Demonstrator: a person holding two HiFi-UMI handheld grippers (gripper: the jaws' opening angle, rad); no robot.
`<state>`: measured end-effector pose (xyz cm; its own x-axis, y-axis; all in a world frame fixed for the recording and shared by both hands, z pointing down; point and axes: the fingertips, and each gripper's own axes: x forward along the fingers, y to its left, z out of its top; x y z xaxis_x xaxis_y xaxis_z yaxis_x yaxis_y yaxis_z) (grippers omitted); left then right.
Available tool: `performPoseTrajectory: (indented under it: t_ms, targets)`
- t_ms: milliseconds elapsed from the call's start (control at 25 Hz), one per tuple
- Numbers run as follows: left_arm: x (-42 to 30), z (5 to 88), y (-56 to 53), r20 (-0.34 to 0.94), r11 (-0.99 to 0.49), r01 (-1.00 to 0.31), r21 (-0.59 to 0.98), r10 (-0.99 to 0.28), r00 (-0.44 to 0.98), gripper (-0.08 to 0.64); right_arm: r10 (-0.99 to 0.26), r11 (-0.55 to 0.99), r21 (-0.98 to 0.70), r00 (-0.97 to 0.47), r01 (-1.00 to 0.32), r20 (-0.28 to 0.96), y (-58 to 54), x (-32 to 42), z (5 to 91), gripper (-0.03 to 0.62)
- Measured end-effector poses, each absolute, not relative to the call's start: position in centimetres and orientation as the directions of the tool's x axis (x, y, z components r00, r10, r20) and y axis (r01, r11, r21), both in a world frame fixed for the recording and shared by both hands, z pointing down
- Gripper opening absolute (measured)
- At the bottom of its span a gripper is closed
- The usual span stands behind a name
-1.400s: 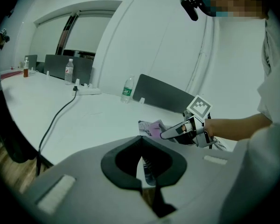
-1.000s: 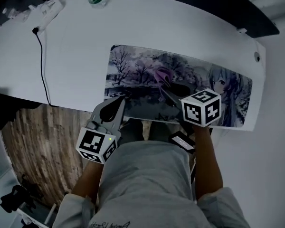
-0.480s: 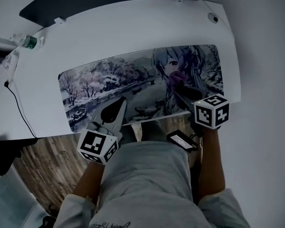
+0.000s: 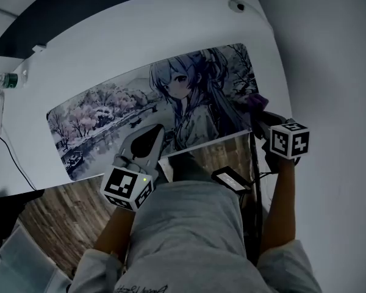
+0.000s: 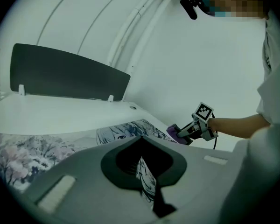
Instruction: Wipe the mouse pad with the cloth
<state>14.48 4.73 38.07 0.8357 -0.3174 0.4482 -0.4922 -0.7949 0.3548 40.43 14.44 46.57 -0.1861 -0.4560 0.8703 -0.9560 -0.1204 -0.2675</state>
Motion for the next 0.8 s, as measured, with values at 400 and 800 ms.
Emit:
performPoseTrajectory:
  t_ms: [400,800]
  targets:
    - [15.9,38.9,4.7,0.486,-0.778,-0.527,0.344,-0.333,0.808,0.014,-0.325,-0.165,-0.221,-0.159,-0.961,0.932,16.4,45.1,51.4,0.095]
    - [16.5,39.0,5.0,0.478,-0.786,-0.504,0.359,-0.309,0.822,0.014,-0.312,-0.222,-0.253,-0.177,-0.942,0.933,16.3,44.2,51.9,0.094]
